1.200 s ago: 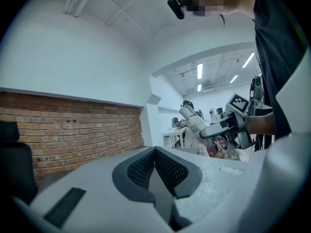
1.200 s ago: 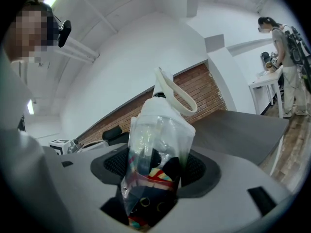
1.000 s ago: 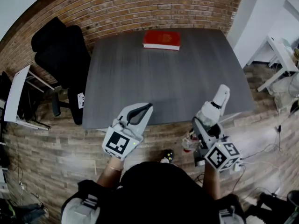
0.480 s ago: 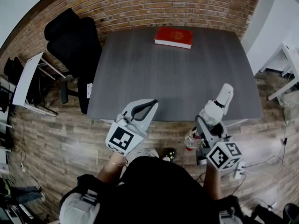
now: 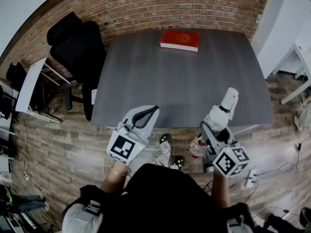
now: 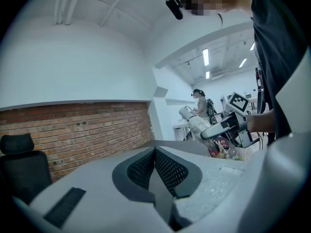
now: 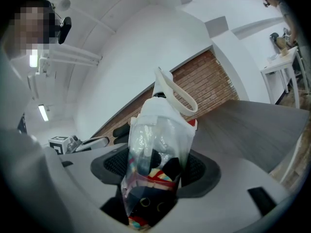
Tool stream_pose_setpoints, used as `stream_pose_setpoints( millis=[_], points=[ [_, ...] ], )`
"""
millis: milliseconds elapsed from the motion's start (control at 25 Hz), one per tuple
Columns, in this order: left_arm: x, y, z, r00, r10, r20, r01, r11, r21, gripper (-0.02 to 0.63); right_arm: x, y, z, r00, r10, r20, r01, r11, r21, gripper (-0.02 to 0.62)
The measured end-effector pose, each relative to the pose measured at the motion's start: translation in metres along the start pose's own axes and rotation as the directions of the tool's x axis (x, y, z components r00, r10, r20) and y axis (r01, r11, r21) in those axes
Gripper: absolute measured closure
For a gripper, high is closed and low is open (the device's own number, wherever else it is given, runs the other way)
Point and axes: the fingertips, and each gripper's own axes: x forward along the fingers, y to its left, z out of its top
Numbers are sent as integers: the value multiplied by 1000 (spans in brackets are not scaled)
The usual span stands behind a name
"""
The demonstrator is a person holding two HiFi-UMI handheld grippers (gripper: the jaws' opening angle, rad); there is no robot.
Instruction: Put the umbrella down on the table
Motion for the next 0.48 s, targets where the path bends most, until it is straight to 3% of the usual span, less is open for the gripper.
stream_pose_setpoints(
  millis=[480],
  points=[
    [25, 17, 2, 1000, -1, 21, 1, 1000, 15, 603, 18, -9, 10, 1000, 11, 14, -11, 1000, 8, 307]
  ],
)
